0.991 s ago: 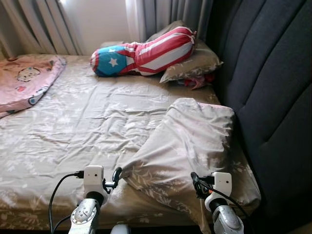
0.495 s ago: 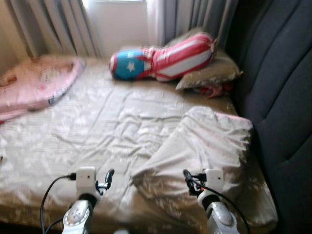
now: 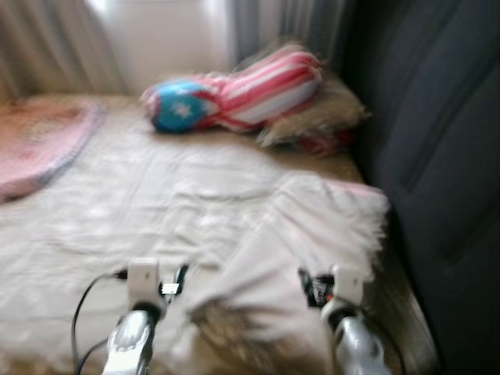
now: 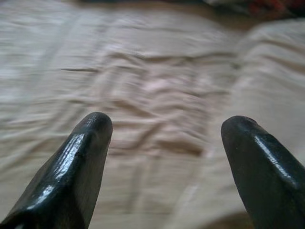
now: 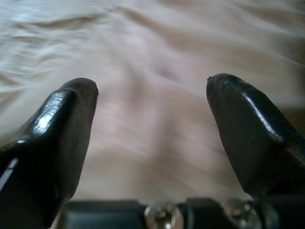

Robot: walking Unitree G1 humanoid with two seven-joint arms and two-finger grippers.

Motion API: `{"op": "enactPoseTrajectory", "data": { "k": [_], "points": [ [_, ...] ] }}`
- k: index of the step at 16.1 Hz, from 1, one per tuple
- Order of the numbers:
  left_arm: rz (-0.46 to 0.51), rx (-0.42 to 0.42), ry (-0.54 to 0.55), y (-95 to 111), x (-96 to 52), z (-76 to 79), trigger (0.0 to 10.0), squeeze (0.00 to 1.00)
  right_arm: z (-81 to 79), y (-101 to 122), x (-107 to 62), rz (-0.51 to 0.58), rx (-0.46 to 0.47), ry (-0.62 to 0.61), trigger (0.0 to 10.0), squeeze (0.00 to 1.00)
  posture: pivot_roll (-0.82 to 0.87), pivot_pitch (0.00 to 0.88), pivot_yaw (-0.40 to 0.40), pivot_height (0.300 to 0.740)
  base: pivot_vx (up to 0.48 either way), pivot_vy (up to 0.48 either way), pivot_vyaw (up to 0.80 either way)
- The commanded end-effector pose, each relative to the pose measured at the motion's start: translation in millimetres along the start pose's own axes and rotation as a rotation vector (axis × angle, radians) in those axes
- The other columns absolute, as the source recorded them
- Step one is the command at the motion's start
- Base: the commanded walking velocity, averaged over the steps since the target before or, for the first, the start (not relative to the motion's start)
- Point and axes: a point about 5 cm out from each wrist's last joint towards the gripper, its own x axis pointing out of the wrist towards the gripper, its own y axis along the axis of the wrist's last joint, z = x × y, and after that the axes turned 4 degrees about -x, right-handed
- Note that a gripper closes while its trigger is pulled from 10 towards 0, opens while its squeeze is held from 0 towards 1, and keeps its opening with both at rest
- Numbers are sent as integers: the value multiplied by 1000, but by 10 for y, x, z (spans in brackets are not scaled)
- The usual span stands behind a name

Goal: Clean up the room

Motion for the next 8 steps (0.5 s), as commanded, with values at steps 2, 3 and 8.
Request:
{"op": "enactPoseTrajectory", "data": {
  "k": [2, 3, 8],
  "points": [
    [-16, 2, 5, -52, -46, -17, 10000, 0, 32, -93, -24, -62, 41, -30, 10000, 0, 19, 0, -32, 666, 0, 0, 0],
    [-16, 3, 3, -52, -48, -17, 10000, 0, 35, -101, -16, -78, 61, -32, 10000, 780, 19, 0, -32, 666, 0, 0, 0],
    [-14, 22, -5, -35, -86, -52, 10000, 0, 86, -181, 16, -226, 2, -77, 10000, 1000, 43, 0, -15, 666, 0, 0, 0]
  ]
}}
